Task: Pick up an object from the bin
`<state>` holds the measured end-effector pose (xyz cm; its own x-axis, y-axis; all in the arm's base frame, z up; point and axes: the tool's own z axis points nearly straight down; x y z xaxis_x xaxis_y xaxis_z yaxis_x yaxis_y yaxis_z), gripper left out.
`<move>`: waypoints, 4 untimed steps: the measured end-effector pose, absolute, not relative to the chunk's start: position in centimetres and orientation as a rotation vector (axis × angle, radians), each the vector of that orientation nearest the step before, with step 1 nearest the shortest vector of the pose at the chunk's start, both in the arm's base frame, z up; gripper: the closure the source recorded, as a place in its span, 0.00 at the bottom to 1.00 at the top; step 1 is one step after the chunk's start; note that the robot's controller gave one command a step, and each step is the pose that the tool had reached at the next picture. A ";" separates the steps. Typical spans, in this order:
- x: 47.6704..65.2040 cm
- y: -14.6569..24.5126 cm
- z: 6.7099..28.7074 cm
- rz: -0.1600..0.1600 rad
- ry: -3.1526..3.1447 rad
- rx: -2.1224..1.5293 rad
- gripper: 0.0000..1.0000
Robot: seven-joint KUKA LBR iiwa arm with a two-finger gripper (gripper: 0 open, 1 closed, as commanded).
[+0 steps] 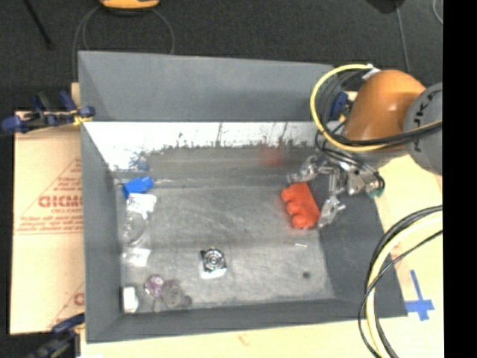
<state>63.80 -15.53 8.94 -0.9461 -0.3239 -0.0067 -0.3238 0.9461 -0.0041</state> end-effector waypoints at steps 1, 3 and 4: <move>65.2 -14.9 8.6 -0.004 3.088 -0.600 0.00; 62.7 -4.9 9.0 0.006 3.136 -0.125 0.00; 62.8 -5.2 9.0 0.002 3.135 -0.122 1.00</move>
Offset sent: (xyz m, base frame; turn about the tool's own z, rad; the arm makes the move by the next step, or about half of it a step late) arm 0.0139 0.0096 -0.0046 -0.0581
